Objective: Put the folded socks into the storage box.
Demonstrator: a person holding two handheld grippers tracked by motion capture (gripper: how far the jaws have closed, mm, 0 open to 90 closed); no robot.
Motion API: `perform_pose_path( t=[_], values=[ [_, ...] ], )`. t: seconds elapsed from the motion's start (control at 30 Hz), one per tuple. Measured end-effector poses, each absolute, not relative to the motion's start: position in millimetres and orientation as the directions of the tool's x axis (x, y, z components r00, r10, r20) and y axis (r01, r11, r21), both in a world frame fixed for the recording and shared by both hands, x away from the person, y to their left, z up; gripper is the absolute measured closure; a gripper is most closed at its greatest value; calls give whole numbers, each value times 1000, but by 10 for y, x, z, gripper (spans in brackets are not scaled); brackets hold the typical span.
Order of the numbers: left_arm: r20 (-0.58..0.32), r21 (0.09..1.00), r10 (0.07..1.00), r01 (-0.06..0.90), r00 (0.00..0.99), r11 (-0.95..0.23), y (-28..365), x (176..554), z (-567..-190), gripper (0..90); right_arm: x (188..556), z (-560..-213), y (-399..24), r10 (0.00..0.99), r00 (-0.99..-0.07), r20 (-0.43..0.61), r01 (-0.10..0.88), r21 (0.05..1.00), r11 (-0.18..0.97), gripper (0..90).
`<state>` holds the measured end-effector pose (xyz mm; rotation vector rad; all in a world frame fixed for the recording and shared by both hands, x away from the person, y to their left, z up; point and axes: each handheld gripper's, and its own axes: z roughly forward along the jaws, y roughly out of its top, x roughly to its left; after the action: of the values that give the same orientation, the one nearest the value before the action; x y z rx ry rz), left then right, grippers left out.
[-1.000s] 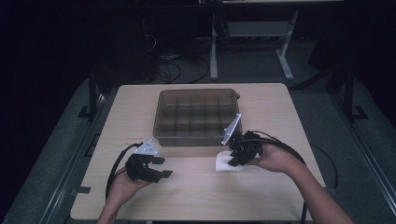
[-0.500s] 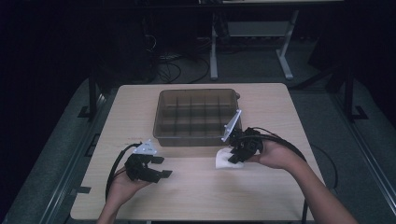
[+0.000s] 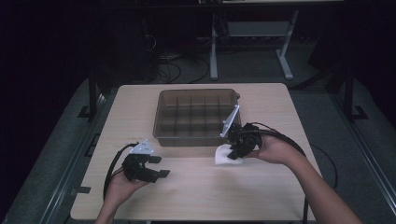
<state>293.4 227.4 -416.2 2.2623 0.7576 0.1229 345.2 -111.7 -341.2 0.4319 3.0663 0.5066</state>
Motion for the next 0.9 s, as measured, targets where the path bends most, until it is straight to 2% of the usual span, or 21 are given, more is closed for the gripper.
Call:
perform_pose_path(
  t=[0.9],
  values=[
    [-135, 678, 564, 491, 815, -547, 2324, 2952, -4162, 339, 3700, -3279, -1149, 289, -957, 34, 285, 310, 907, 728]
  ],
)
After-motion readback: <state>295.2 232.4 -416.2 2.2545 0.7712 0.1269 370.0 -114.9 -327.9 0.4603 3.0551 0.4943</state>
